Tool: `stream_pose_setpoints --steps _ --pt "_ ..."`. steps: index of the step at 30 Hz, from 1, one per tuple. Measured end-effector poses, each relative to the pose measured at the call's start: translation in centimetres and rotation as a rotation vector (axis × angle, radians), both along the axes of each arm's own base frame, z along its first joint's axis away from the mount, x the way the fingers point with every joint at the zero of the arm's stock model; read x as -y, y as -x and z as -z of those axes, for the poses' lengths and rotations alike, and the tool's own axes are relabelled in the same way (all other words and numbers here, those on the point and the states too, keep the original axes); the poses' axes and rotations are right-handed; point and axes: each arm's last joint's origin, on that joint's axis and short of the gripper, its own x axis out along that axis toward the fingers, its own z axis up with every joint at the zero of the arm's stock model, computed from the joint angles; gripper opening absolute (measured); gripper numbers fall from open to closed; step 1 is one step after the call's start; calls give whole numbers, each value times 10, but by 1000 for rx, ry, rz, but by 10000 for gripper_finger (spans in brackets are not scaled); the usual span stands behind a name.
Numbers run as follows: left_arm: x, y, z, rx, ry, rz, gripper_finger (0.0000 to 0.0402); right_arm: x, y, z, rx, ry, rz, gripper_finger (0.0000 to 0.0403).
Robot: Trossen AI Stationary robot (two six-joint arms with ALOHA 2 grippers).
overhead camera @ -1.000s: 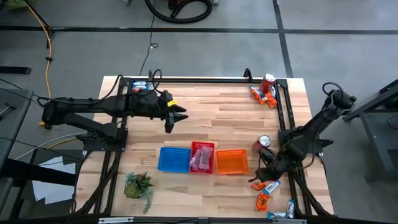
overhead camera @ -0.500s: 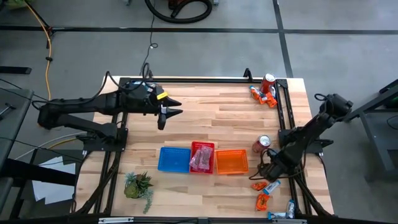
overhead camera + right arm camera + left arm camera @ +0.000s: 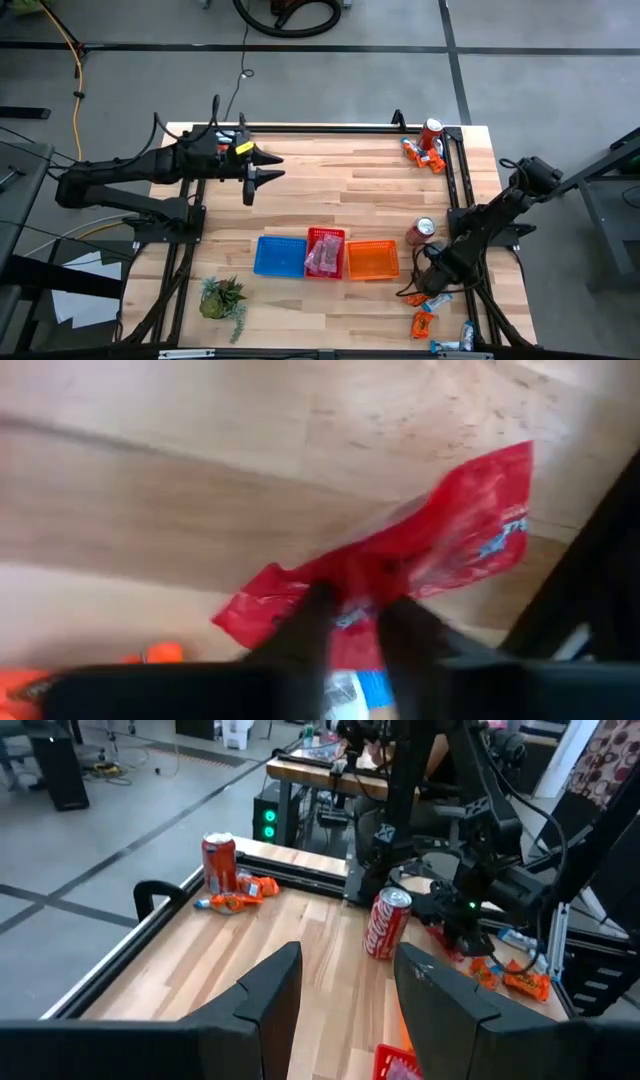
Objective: Sort candy
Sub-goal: Put the red candy pack into the red bin
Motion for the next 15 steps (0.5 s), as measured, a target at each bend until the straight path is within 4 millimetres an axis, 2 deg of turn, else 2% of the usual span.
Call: stream_pose_setpoints --steps 1,3,7,11,15 --pt "0 1 -1 5 -1 -3 149 -1 -1 -5 -4 12 -41 20" --pt "0 4 -3 17 -7 -20 149 -6 -4 -21 -17 24 -119 19" --pt "-1 9 -6 35 -21 -81 149 -19 -12 -71 68 63 -305 4" --pt "-3 10 -7 44 -24 -129 149 -28 -27 -121 406 177 -490 3" --pt "-3 5 -4 37 34 -147 149 -29 -49 -142 689 340 -630 3"
